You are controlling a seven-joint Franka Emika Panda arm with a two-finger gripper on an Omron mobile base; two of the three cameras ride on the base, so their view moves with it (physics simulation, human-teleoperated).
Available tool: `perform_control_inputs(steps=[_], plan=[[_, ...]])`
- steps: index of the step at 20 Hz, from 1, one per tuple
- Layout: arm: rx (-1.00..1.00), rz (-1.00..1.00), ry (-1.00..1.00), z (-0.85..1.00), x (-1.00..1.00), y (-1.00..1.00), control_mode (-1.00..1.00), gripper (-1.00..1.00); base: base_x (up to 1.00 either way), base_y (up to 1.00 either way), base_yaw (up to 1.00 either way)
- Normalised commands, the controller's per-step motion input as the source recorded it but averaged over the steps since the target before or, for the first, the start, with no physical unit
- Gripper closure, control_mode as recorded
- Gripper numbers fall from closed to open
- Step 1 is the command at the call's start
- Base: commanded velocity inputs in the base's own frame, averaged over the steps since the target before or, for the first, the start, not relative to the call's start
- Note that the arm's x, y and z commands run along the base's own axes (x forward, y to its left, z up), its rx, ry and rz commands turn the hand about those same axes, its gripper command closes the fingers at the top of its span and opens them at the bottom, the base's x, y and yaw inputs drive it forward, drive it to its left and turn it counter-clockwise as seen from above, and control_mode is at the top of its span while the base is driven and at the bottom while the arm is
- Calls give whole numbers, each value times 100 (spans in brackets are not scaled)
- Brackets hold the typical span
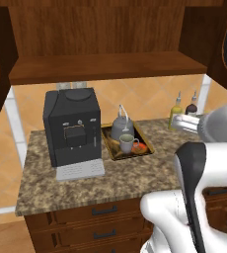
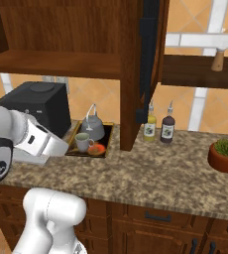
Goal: Pick the kettle from the counter and place it on the tray. Then pick the mug from the cabinet and place it on the tray. Then close the cabinet doors.
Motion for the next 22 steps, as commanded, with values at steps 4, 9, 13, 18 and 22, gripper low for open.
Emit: perform_control_inputs(steps=[4, 9, 13, 18, 22], plan=[[0, -16, -10, 7, -21, 1, -100, -100, 0, 0, 0], [0, -14, -15, 11, -26, 0, -100, -100, 0, 0, 0], [0, -10, -16, 11, -29, -1, -100, -100, 0, 0, 0], [0, -5, -15, 8, -34, -5, -100, -100, 0, 0, 0], [0, -6, -10, 4, -26, 0, -100, -100, 0, 0, 0]])
